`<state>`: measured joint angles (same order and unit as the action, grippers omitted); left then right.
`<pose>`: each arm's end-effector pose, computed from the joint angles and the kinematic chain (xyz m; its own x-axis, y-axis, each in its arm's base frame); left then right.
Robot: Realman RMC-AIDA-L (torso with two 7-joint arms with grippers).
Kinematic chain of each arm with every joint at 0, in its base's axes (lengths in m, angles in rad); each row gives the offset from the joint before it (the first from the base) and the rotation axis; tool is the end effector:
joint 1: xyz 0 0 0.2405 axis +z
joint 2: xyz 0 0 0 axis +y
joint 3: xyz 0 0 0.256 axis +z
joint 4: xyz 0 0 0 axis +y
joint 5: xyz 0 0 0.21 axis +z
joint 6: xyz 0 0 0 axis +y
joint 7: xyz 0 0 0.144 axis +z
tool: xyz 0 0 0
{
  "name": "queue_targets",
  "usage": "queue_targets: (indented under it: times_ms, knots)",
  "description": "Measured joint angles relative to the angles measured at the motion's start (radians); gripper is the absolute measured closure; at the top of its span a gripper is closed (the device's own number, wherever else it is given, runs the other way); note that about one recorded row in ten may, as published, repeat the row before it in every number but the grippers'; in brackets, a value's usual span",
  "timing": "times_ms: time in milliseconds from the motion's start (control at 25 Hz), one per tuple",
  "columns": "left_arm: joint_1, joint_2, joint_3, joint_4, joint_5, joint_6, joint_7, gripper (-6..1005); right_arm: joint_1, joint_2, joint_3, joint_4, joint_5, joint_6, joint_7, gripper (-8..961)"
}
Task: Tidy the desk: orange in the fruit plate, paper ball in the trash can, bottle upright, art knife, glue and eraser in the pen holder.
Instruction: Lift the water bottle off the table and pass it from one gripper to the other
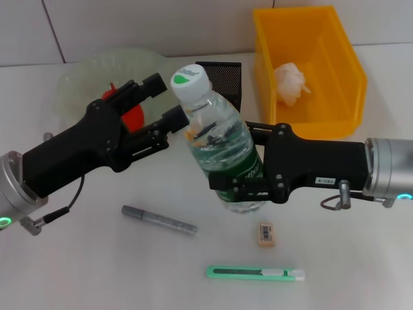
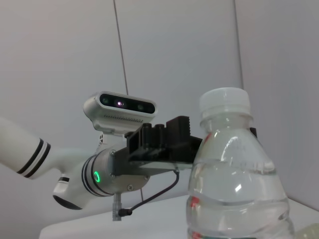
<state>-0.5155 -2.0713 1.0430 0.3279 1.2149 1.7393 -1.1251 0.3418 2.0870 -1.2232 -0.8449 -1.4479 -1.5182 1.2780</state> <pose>-0.2135 0.3039 -0.0129 0.4141 0.1796 0.8923 0.3806 -0.9247 0.0095 0.2113 0.3008 -0.0157 0.7491 -0.1121 -0.6529 -0.2541 -0.9588 -0.1269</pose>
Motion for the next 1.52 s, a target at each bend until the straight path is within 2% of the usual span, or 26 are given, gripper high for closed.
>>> queue_targets:
  times_ms: [280,520,1280,1520]
  knots:
    - [-0.014,-0.001,0.048,0.005,-0.001,0.02,-0.013,282,0.05,0.001,-0.004,0.053,0.0,0.0,-0.009,179]
    - [-0.022,-0.001,0.044,0.003,-0.005,0.025,-0.018,284,0.08,0.0,-0.03,0.077,-0.002,0.001,-0.011,177]
    - [-0.042,0.0,0.044,0.01,-0.003,0.02,-0.047,292,0.088,-0.001,-0.038,0.081,-0.001,-0.003,-0.011,173]
    - [-0.045,0.0,0.045,0.011,0.0,0.022,-0.036,517,0.097,-0.003,-0.038,0.106,0.002,-0.006,-0.012,171]
